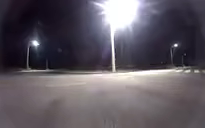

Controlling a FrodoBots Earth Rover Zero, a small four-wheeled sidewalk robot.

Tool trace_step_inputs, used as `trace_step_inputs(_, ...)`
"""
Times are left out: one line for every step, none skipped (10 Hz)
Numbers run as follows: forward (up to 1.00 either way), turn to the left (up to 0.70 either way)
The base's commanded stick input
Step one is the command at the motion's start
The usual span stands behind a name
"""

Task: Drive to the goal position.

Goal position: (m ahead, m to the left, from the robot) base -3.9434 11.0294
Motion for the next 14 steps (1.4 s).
trace_step_inputs(0.85,0.00)
trace_step_inputs(0.85,0.00)
trace_step_inputs(0.85,0.00)
trace_step_inputs(0.85,0.03)
trace_step_inputs(0.85,0.23)
trace_step_inputs(0.85,0.27)
trace_step_inputs(0.85,0.27)
trace_step_inputs(0.85,0.27)
trace_step_inputs(0.85,0.13)
trace_step_inputs(0.85,0.00)
trace_step_inputs(0.85,0.00)
trace_step_inputs(0.85,0.00)
trace_step_inputs(0.85,0.00)
trace_step_inputs(0.85,0.00)
